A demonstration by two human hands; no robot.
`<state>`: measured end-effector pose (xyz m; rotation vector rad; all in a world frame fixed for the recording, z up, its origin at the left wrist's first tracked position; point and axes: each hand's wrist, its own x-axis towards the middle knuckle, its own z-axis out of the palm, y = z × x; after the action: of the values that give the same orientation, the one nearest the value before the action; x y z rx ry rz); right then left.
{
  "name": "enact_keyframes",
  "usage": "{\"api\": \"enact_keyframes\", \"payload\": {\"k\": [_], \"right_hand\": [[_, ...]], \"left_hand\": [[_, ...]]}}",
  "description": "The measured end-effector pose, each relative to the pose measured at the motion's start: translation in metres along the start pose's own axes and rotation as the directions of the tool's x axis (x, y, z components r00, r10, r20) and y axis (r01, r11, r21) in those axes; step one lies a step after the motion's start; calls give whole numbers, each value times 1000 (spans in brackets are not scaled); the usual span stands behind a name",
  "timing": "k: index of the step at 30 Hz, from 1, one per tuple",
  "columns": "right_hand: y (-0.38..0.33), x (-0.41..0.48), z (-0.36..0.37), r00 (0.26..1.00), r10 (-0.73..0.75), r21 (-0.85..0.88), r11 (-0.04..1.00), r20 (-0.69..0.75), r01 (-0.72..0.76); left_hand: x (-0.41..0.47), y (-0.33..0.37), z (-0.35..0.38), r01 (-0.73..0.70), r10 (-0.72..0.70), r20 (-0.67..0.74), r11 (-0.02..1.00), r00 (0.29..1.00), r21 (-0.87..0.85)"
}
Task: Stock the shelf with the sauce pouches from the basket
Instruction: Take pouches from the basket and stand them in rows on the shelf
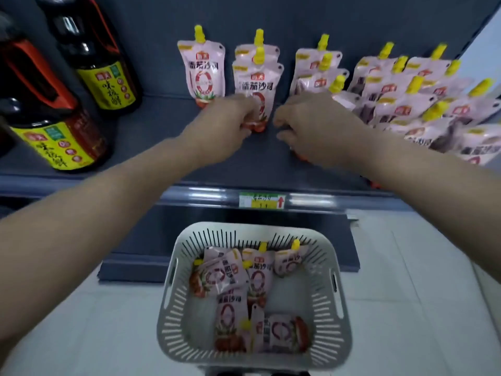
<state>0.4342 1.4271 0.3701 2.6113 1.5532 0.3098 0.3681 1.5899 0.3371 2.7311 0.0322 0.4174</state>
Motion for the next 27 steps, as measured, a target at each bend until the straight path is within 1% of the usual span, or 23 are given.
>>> {"api": "enact_keyframes", "payload": {"k": [3,5,8,10,12,14,17,20,23,25,27], "right_hand": [[-24,-32,37,992,-76,-13,997,105,78],[-36,-48,65,980,-96,-19,995,177,101],[-51,-71,112,937,-104,-5,994,333,112],[-55,-84,144,907,-115,12,993,406,121],[-52,-95,176,871,-107,23,994,480,109],[-46,-107,204,848,-92,19,995,522,96],[-41,-122,231,839,-51,-22,997,542,75],[-41,-130,247,871,-8,-101,993,490,67],[-39,-134,257,886,42,-148,989,463,30],[-37,-135,262,893,51,-125,992,448,6],[-38,-133,266,896,57,-77,997,441,-25]], "left_hand": [[-47,5,35,-61,48,186,996,981,62],[-73,1,59,-63,46,264,997,963,54],[-110,-12,97,38,-58,387,998,920,58],[-130,-25,123,123,-172,481,984,860,132],[-147,-36,151,184,-265,538,962,800,201],[-160,-44,179,255,-330,557,944,762,210],[-173,-52,218,376,-428,576,901,697,215],[-177,-61,249,470,-512,584,850,630,238],[-178,-70,271,567,-585,580,788,567,240],[-179,-74,282,607,-619,549,759,562,234],[-178,-79,289,637,-645,483,742,592,210]]}}
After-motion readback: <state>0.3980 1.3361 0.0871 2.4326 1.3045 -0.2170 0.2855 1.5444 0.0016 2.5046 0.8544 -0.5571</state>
